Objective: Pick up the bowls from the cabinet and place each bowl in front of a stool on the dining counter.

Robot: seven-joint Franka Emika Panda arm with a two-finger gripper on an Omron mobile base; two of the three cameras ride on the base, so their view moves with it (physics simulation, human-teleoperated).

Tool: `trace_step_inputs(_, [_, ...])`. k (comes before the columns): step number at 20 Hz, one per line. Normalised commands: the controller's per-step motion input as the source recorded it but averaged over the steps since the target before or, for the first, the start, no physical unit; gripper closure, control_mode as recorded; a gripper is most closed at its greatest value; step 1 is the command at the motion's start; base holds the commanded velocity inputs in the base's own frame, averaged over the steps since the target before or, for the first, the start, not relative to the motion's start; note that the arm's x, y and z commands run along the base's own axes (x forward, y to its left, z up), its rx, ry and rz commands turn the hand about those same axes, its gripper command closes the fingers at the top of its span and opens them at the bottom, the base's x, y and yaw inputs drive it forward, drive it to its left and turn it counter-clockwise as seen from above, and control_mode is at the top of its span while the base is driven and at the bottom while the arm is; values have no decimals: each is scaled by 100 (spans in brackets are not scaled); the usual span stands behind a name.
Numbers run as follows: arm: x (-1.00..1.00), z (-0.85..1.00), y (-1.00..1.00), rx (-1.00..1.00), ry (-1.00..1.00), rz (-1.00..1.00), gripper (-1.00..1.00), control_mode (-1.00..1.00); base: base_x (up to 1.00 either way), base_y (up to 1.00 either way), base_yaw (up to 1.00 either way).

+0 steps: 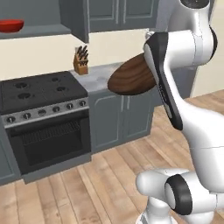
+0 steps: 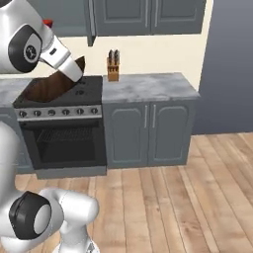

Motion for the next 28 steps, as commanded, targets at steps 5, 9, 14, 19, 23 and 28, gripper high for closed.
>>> trace_step_inputs(5, [0,0,0,0,0,0,100,100,-24,0,-77])
trace_step_inputs(9, [0,0,0,0,0,0,100,100,-29,0,-76])
trace_step_inputs(14, [0,0,0,0,0,0,100,100,-31,0,-76])
trace_step_inputs(19, [0,0,0,0,0,0,100,100,-41,0,-75])
trace_step_inputs(23, [0,0,0,0,0,0,100,100,-55,0,-73])
trace_step_inputs(28, [0,0,0,0,0,0,100,100,-85,8,-68])
